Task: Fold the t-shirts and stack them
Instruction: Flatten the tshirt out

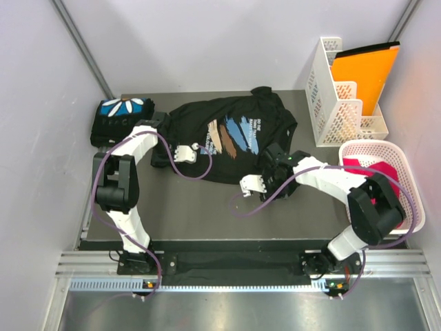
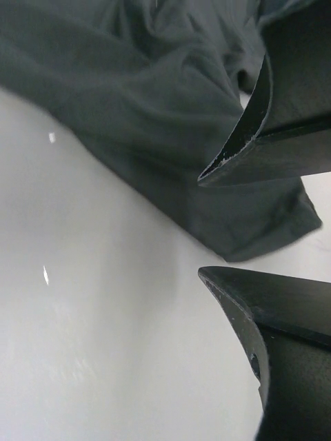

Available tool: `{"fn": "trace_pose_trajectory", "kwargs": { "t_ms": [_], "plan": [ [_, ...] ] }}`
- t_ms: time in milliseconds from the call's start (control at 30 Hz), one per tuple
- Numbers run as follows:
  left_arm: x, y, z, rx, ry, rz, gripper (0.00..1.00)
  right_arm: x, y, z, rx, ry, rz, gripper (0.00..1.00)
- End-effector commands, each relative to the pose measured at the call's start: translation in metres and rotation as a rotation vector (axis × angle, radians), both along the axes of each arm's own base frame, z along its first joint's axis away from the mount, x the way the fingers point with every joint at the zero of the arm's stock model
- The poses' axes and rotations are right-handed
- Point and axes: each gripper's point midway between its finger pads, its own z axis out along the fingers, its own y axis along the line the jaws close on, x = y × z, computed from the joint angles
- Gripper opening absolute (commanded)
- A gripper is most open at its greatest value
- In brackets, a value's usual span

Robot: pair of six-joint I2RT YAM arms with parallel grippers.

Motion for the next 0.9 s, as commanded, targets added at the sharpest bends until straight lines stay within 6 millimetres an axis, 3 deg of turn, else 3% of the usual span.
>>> {"fn": "trace_pose_trajectory", "kwargs": {
  "t_ms": [0,233,500,867],
  "plan": [
    [0.006,-0.003,0.025,-0.013,-0.069,0.003,0.20,0.026,0.018,0.002,0.064,-0.080,-0.047,0.50],
    [0.006,0.000,0.027,-0.008,-0.083,0.015,0.20,0.026,0.016,-0.013,0.056,-0.047,-0.076,0.50],
    [0.006,0.003,0.026,-0.001,-0.089,0.023,0.20,0.018,0.014,-0.016,0.052,-0.004,-0.077,0.50],
    [0.008,0.003,0.028,-0.004,-0.099,0.032,0.20,0.018,0.007,-0.049,0.017,0.061,-0.147,0.48]
  ]
}}
